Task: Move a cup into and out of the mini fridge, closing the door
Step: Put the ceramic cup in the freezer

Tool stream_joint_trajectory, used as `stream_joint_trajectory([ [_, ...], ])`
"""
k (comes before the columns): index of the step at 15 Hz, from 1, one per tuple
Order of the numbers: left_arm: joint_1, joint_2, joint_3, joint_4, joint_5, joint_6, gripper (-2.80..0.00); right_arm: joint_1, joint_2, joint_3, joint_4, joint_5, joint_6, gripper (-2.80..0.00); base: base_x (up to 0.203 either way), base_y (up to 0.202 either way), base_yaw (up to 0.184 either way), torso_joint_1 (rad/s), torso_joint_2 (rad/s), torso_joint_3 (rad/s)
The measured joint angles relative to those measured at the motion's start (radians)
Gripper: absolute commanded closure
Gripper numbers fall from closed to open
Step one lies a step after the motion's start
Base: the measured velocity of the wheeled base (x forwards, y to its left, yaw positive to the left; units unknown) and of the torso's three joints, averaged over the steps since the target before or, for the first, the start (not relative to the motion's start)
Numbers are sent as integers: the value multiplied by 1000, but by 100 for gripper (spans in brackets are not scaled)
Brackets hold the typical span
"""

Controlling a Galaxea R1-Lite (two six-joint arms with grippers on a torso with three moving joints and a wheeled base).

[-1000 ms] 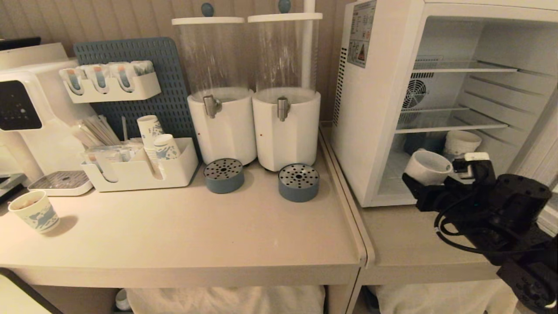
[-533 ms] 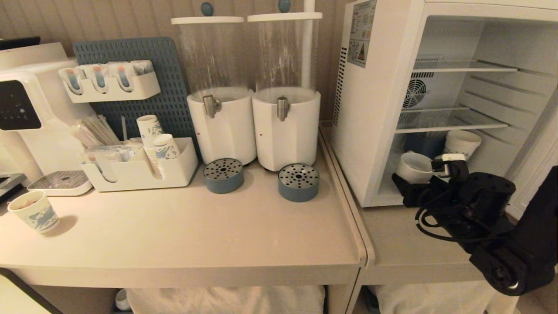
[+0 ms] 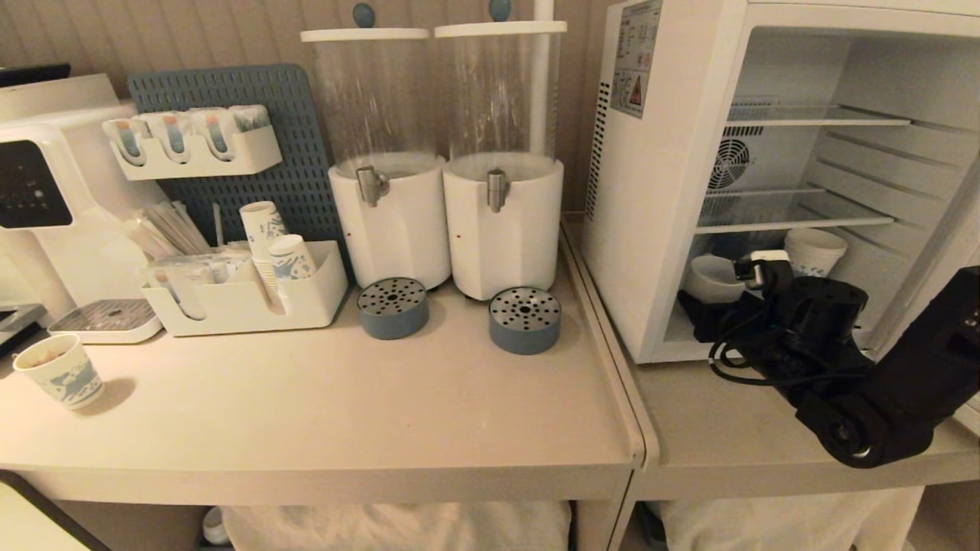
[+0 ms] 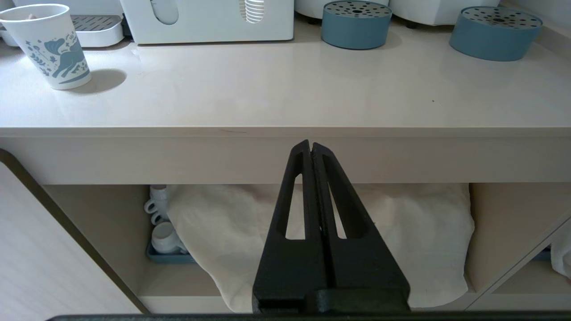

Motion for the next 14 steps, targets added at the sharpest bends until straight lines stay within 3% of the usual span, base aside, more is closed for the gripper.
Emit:
stream_joint_trajectory([
  [14,0,0,0,0,0,-1,0,-23,156,-275,171,-22,-10,0,0,0,0,0,0,0],
])
